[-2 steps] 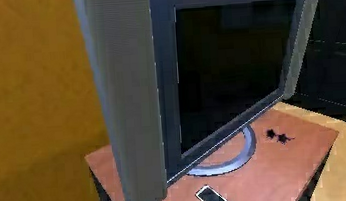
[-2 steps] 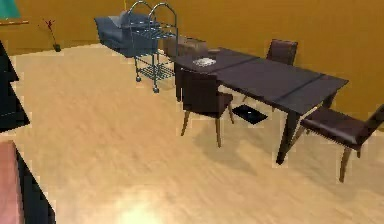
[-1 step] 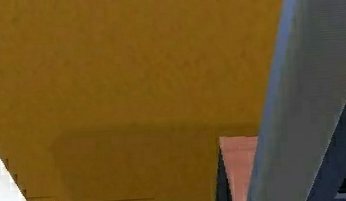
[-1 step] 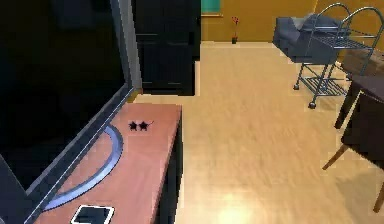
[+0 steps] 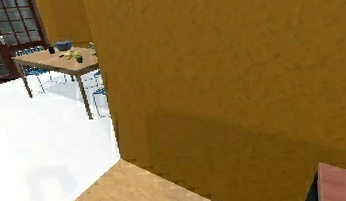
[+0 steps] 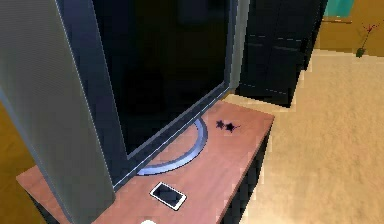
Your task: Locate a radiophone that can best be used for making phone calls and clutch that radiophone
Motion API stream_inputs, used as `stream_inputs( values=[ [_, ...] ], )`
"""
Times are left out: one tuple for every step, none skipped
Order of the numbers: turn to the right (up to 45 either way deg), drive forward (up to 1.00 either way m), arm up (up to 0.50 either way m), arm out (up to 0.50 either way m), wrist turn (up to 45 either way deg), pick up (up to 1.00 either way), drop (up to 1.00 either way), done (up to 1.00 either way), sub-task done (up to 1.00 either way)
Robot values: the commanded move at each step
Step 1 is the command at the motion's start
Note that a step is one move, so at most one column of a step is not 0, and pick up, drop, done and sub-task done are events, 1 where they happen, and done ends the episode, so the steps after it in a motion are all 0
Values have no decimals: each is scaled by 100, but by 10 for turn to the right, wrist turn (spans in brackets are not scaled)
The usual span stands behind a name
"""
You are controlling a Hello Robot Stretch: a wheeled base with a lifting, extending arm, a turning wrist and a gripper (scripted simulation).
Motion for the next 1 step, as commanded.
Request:
stream_inputs(
  values=[
    [0, 0, 50, 0, 0, 0, 0, 0, 0]
  ],
)
